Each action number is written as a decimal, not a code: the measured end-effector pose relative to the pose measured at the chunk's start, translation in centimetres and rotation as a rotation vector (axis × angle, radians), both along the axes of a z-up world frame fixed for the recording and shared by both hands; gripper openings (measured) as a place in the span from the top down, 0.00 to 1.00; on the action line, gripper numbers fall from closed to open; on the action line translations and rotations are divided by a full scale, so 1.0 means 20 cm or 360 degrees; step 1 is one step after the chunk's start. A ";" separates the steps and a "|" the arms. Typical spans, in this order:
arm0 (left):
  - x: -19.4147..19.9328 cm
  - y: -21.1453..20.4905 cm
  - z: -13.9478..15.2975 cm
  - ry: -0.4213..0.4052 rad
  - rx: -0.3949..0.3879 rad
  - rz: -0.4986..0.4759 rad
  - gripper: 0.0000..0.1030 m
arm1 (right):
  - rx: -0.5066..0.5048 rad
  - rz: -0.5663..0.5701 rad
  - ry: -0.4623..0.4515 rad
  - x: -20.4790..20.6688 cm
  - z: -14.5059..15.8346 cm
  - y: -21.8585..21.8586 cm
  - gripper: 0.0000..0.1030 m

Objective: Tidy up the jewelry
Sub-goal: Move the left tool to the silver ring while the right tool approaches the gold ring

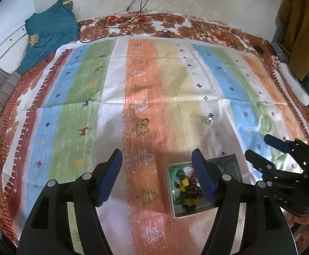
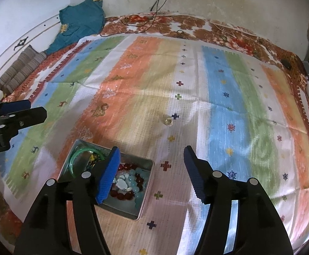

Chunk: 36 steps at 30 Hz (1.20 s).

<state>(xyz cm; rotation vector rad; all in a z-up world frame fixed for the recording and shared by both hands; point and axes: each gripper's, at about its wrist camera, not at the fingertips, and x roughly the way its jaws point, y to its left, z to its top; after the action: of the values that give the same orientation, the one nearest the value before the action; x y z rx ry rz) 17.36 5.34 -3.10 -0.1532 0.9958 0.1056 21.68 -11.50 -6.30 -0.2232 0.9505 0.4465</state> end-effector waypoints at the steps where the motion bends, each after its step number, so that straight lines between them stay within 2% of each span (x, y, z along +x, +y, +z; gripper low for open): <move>1: 0.01 0.00 -0.01 0.0005 0.0012 0.0000 0.34 | -0.0007 -0.0003 0.0005 0.01 -0.01 0.00 0.38; 8: 0.08 0.02 -0.06 0.0070 0.0067 -0.0003 0.32 | -0.0028 -0.0018 0.0027 0.09 -0.04 0.00 0.35; 15: 0.12 -0.01 -0.04 0.0038 0.0076 -0.0017 0.30 | -0.0048 -0.0042 0.0054 0.15 -0.07 0.01 0.32; 22: 0.21 0.00 -0.09 0.0058 0.0099 -0.0008 0.29 | -0.0069 -0.0032 0.0089 0.21 -0.12 0.04 0.32; 36: 0.39 0.08 -0.28 0.0206 0.0063 0.0018 0.29 | -0.0104 -0.0034 0.0182 0.34 -0.24 0.07 0.32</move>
<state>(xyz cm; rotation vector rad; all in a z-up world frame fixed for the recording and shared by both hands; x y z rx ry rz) 25.14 6.94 -8.80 -0.1172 1.1214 0.1470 28.40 -10.16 -11.18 -0.2485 1.0792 0.4126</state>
